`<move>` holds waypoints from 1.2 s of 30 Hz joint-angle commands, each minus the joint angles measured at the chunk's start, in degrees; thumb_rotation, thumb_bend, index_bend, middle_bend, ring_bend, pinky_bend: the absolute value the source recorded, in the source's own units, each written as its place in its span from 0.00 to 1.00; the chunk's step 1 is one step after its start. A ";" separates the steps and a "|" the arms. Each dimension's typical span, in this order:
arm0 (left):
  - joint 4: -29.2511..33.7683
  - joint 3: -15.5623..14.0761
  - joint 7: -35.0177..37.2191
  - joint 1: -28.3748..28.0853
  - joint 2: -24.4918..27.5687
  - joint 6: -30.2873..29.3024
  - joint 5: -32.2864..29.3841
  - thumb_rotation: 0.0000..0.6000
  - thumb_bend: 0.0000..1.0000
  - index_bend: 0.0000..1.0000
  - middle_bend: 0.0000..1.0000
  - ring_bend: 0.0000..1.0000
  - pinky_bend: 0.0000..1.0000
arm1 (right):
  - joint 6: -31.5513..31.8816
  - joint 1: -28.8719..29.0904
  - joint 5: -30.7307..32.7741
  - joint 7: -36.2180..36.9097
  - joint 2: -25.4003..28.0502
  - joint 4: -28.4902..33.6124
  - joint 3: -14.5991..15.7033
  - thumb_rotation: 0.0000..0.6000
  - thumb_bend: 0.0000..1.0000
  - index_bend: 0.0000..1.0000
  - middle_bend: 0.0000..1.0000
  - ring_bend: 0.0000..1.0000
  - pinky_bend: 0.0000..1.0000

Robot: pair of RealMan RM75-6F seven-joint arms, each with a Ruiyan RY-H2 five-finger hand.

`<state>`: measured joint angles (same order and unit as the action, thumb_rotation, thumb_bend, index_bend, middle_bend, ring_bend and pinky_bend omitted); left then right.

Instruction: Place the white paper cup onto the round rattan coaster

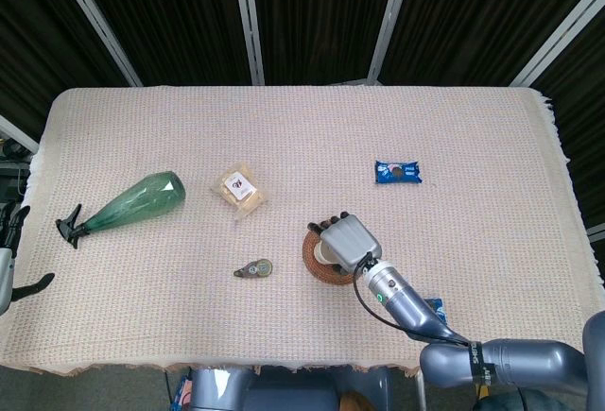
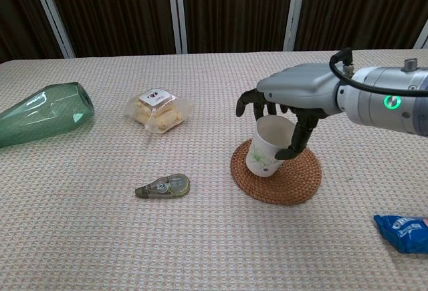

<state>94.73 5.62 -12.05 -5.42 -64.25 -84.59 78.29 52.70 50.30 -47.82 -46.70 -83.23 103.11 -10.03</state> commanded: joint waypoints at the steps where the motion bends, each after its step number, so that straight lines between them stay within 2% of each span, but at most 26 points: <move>1: 0.03 -0.03 0.00 -0.01 0.04 -0.05 0.08 1.00 0.00 0.00 0.00 0.00 0.00 | 1.14 0.73 0.75 -0.81 -0.60 0.32 0.73 1.00 0.02 0.03 0.14 0.16 0.24; 2: 0.05 -0.05 0.03 -0.01 0.05 -0.04 0.08 1.00 0.00 0.00 0.00 0.00 0.00 | 1.90 0.89 0.99 -1.56 -0.59 0.44 1.13 1.00 0.00 0.00 0.06 0.08 0.15; 3: 0.06 -0.05 0.06 -0.01 0.06 -0.03 0.07 1.00 0.00 0.00 0.00 0.00 0.00 | 2.37 1.00 1.10 -2.07 -0.52 0.71 1.38 1.00 0.00 0.00 0.02 0.04 0.09; 4: 0.08 -0.05 0.09 -0.02 0.08 -0.01 0.06 1.00 0.00 0.00 0.00 0.00 0.00 | 2.61 1.03 1.06 -2.26 -0.44 0.93 1.48 1.00 0.00 0.00 0.00 0.00 0.03; 5: 0.09 -0.05 0.12 -0.03 0.09 0.01 0.05 1.00 0.00 0.00 0.00 0.00 0.00 | 2.89 1.04 0.91 -2.36 -0.35 1.17 1.52 1.00 0.00 0.00 0.00 0.00 0.02; 8: 0.15 -0.02 0.35 -0.01 0.20 0.01 -0.03 1.00 0.00 0.00 0.00 0.00 0.00 | 4.87 0.50 -0.61 -2.10 0.78 3.32 1.55 1.00 0.00 0.00 0.00 0.00 0.00; 12: 0.36 -0.10 0.71 0.04 0.43 0.02 0.07 1.00 0.00 0.00 0.00 0.00 0.00 | 7.77 -1.49 -3.64 -1.09 5.23 8.86 2.66 1.00 0.00 0.00 0.00 0.00 0.00; 15: 0.61 -0.26 1.08 0.12 0.67 -0.17 0.53 1.00 0.00 0.00 0.00 0.00 0.00 | 10.31 -4.27 -8.77 0.90 10.16 12.50 4.57 1.00 0.00 0.00 0.00 0.00 0.00; 18: 0.95 -0.53 1.62 0.29 0.96 -0.50 1.22 1.00 0.00 0.00 0.00 0.00 0.00 | 13.98 -8.32 -17.73 4.79 14.66 11.99 7.51 1.00 0.00 0.00 0.00 0.00 0.00; 21: 1.28 -0.88 2.09 0.49 1.21 -0.94 2.14 1.00 0.00 0.00 0.00 0.00 0.00 | 18.55 -12.48 -27.94 11.21 17.02 7.14 10.41 1.00 0.00 0.00 0.00 0.00 0.00; 24: 1.58 -1.23 2.52 0.66 1.43 -1.43 3.20 1.00 0.00 0.00 0.00 0.00 0.00 | 25.05 -16.85 -38.08 21.81 17.58 -2.01 12.83 1.00 0.00 0.00 0.00 0.00 0.00; 26: 1.82 -1.41 2.72 0.77 1.54 -1.69 3.71 1.00 0.00 0.00 0.00 0.00 0.00 | 29.36 -19.44 -42.12 28.55 16.88 -8.71 13.75 1.00 0.00 0.00 0.00 0.00 0.00; 29: 2.11 -1.65 2.80 0.90 1.68 -2.05 4.40 1.00 0.00 0.00 0.00 0.00 0.00 | 34.12 -22.97 -44.76 36.00 14.84 -18.48 14.48 1.00 0.00 0.00 0.00 0.00 0.00; 36: 2.47 -1.92 3.00 1.20 1.88 -2.59 5.07 1.00 0.00 0.00 0.00 0.00 0.00 | 37.65 -29.34 -42.32 40.96 10.92 -29.81 14.91 1.00 0.00 0.00 0.00 0.00 0.00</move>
